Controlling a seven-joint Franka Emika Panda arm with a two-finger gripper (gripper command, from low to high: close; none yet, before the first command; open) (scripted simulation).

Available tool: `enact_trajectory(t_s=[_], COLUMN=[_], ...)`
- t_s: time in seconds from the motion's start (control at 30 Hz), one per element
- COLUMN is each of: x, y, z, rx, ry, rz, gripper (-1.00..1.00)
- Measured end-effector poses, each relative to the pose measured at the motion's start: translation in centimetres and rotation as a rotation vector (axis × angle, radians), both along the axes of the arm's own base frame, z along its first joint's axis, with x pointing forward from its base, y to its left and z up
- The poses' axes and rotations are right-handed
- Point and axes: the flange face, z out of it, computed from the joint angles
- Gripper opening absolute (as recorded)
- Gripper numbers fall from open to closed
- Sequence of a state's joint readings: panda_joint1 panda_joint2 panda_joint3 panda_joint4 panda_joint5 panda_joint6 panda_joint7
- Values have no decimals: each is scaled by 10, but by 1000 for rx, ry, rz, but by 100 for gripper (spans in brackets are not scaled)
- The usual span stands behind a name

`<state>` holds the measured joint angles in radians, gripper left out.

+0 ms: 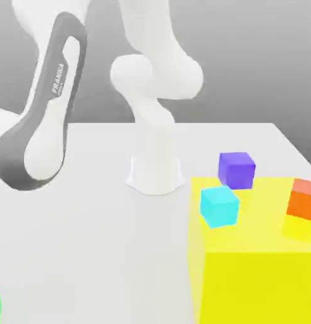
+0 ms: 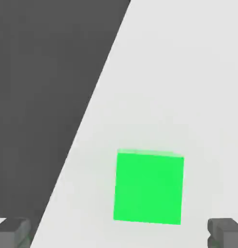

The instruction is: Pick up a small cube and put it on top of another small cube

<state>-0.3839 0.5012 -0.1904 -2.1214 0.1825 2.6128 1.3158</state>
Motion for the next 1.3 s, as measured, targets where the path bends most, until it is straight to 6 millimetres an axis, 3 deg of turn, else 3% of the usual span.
enact_trajectory(t_s=[0.07,0.1,0.3,0.37,0.47,0.63,0.73,0.83,0.93,1.03,1.1,1.17,1.2,1.3], x=[-1,-2,-2,-2,0,54,67,66,48,0,-34,-48,-50,-50], y=[-1,-1,-1,-2,2,123,197,273,383,497,550,565,567,567], z=[-32,-41,-46,-30,12,78,112,146,182,223,236,217,211,211], rx=[1,2,1,2,4,47,61,69,69,51,23,8,6,6], ry=[4,4,3,4,2,-24,-34,-38,-35,-22,-7,1,2,2], rz=[-6,-7,-8,-8,3,349,555,766,1056,1393,1592,1666,1677,1677], gripper=[0,-100,-100,-100,-100,-100,-100,-100,-100,-100,-100,-100,100,100])
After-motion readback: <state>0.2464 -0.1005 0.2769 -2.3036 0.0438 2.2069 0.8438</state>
